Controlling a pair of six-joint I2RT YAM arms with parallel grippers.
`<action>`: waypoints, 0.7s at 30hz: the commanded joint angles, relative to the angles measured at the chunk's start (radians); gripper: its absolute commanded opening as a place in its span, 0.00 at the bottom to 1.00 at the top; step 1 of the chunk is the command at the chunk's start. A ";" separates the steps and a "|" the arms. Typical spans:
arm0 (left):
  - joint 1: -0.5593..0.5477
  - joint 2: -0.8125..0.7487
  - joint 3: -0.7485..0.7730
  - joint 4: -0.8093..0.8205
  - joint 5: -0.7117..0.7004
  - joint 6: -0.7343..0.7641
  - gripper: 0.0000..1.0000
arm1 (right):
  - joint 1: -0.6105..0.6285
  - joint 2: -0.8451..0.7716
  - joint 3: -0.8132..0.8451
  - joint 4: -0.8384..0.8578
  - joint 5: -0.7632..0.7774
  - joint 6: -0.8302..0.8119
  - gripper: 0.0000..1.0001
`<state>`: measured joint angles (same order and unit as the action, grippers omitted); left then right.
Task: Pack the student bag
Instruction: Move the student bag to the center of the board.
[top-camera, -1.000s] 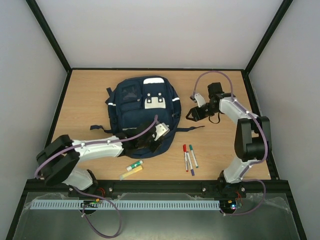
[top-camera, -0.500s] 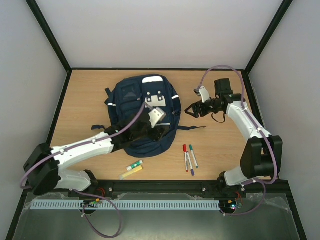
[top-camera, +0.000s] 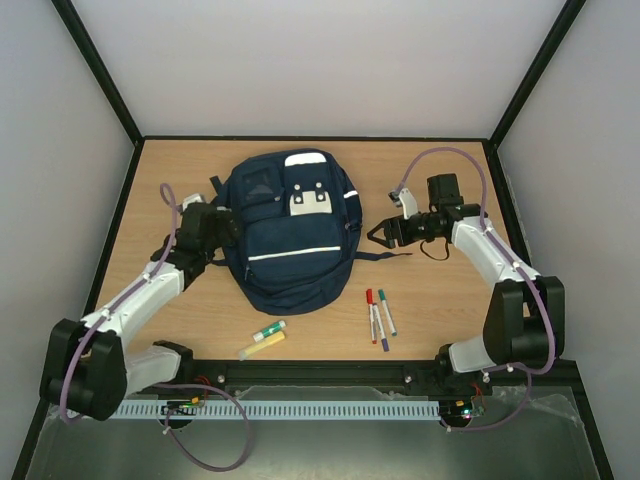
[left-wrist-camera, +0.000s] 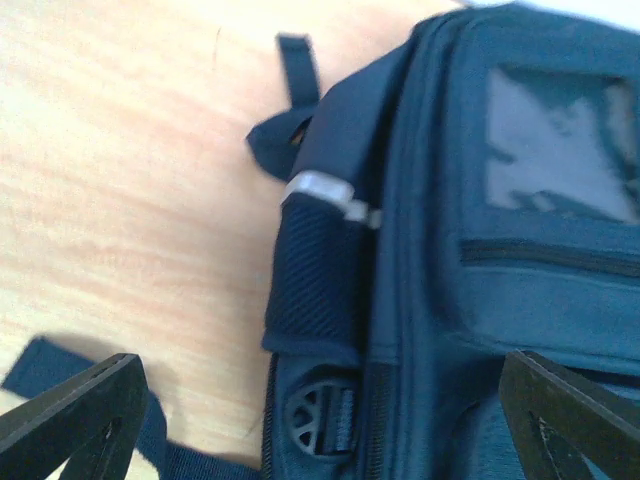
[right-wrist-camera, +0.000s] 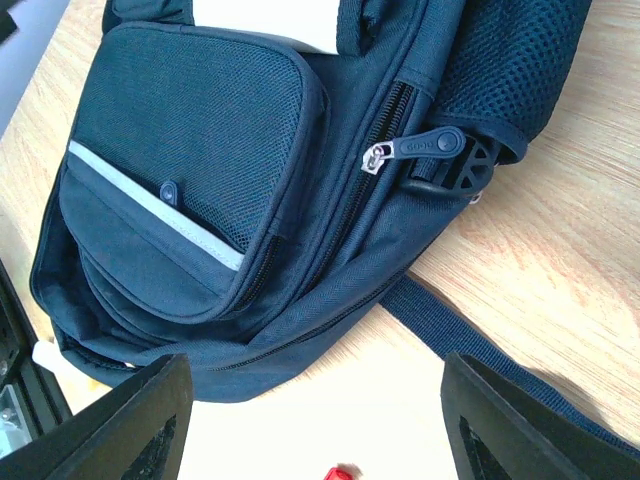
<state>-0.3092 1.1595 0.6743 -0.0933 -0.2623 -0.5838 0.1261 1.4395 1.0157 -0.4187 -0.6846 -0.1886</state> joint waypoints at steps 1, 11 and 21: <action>0.042 0.059 -0.038 0.047 0.082 -0.110 0.99 | 0.004 -0.016 -0.021 0.019 -0.038 0.016 0.69; 0.009 0.401 0.050 0.262 0.279 -0.055 0.99 | 0.004 -0.021 -0.036 0.030 -0.050 0.005 0.68; -0.216 0.650 0.351 0.215 0.219 0.081 0.97 | 0.004 -0.018 -0.040 0.015 -0.108 -0.029 0.66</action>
<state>-0.4412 1.7531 0.9375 0.0963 -0.0818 -0.5751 0.1261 1.4395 0.9859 -0.3832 -0.7452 -0.1944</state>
